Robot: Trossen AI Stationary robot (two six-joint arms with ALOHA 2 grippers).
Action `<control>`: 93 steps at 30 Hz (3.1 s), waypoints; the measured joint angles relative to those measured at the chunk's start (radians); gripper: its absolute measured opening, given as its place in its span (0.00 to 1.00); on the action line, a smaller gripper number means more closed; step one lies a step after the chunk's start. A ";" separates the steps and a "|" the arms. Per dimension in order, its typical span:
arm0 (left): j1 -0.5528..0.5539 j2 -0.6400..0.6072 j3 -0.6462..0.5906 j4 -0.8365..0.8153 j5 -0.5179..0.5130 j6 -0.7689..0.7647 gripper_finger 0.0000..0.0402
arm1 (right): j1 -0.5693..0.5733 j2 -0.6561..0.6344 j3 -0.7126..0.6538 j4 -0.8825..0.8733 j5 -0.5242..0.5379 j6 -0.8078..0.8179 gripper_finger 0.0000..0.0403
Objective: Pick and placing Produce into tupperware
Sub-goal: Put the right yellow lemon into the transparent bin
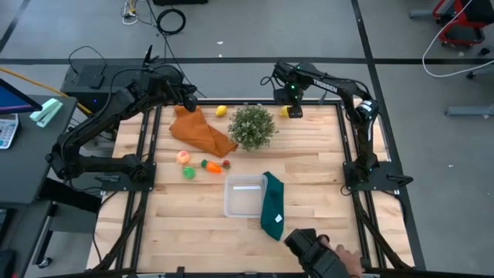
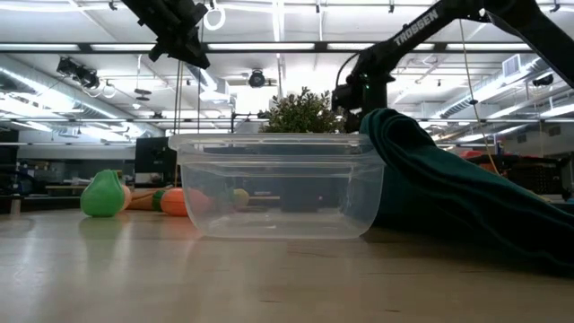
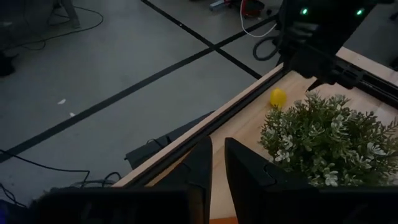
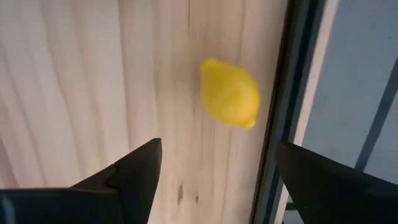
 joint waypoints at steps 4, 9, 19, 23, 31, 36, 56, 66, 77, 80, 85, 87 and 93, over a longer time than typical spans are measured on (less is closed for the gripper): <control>0.000 0.000 0.000 -0.001 0.000 0.018 0.13 | -0.001 0.000 -0.055 0.068 0.006 -0.048 0.71; 0.000 0.000 0.000 -0.008 0.000 0.021 0.13 | 0.000 0.000 -0.086 0.142 0.004 -0.105 0.71; 0.000 0.000 0.000 -0.007 0.000 0.016 0.12 | -0.025 0.006 -0.090 0.216 -0.030 -0.147 0.72; 0.000 0.000 0.000 -0.007 0.000 0.014 0.12 | -0.029 0.037 -0.090 0.216 -0.034 -0.140 0.72; 0.000 0.000 0.000 -0.006 0.000 0.010 0.11 | -0.033 0.068 -0.090 0.231 -0.053 -0.136 0.72; 0.000 0.000 0.000 -0.006 0.000 -0.025 0.11 | -0.035 0.091 -0.090 0.233 -0.056 -0.136 0.72; 0.000 0.000 0.000 -0.006 0.000 -0.032 0.10 | -0.041 0.115 -0.091 0.250 -0.101 -0.112 0.64; 0.000 0.000 0.000 -0.006 0.000 -0.032 0.09 | -0.042 0.115 -0.091 0.250 -0.101 -0.111 0.50; 0.000 0.000 0.000 -0.006 0.000 -0.032 0.08 | -0.038 0.114 -0.091 0.247 -0.043 -0.108 0.44; 0.000 0.000 0.000 -0.007 0.000 -0.032 0.07 | -0.039 0.106 -0.092 0.236 -0.013 -0.094 0.45; 0.000 0.000 0.000 -0.007 0.000 -0.032 0.08 | -0.040 0.072 -0.092 0.206 0.012 -0.082 0.42; 0.000 0.000 0.000 -0.007 0.000 -0.032 0.09 | -0.037 0.054 -0.092 0.190 0.019 -0.079 0.42; 0.000 0.000 0.000 -0.007 0.000 -0.031 0.09 | -0.016 -0.027 -0.092 0.127 0.027 -0.020 0.44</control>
